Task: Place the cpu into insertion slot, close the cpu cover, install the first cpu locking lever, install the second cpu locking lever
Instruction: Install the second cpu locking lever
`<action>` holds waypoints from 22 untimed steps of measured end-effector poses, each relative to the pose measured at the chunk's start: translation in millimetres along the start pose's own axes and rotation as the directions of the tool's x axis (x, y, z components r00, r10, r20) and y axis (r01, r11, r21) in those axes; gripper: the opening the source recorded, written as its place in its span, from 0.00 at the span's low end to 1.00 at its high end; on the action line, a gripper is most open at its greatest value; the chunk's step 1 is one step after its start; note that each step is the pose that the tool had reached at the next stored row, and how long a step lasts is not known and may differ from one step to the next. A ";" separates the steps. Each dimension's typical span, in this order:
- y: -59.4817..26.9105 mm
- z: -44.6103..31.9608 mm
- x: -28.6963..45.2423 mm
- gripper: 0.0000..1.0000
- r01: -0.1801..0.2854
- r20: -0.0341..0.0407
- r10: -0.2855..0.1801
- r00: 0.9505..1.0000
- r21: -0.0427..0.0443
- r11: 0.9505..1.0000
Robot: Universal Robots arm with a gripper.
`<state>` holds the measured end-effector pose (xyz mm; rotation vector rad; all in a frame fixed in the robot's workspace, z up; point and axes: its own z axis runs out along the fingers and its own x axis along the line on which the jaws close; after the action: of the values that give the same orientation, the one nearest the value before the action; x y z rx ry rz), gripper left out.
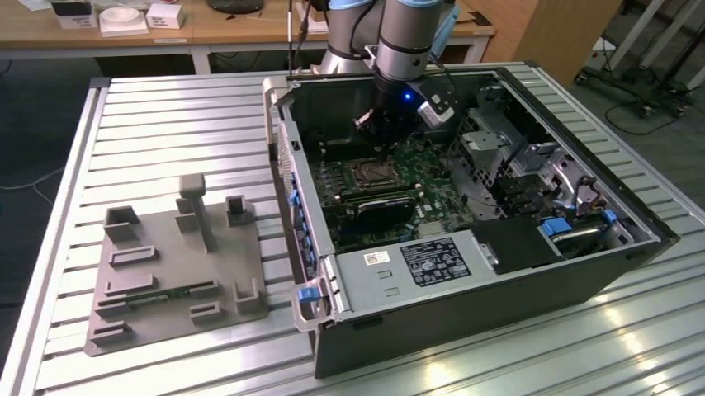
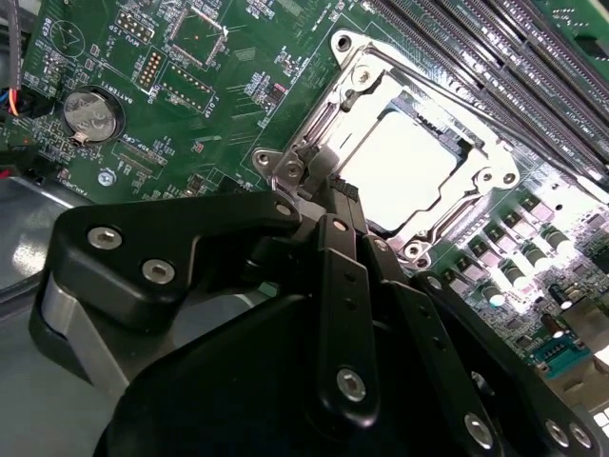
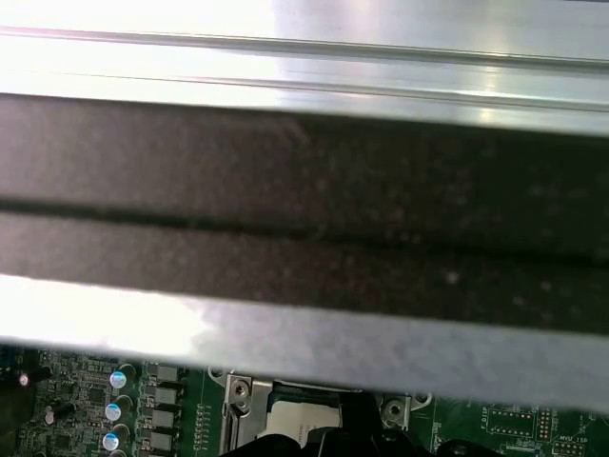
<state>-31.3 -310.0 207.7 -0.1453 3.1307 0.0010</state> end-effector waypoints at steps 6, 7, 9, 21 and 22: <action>-0.3 0.1 0.1 0.10 0.000 0.000 0.000 1.000 0.000 1.000; -0.6 0.0 0.1 0.10 0.000 0.000 0.000 1.000 0.000 1.000; -1.8 0.0 0.2 0.10 0.000 0.000 0.000 1.000 0.000 1.000; -14.7 0.1 -4.2 0.10 0.000 -0.002 0.000 1.000 0.006 1.000; -14.8 -0.2 -5.3 0.10 0.000 -0.003 0.000 1.000 0.007 1.000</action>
<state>-24.6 -324.3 207.9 -0.1451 3.1330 -0.0103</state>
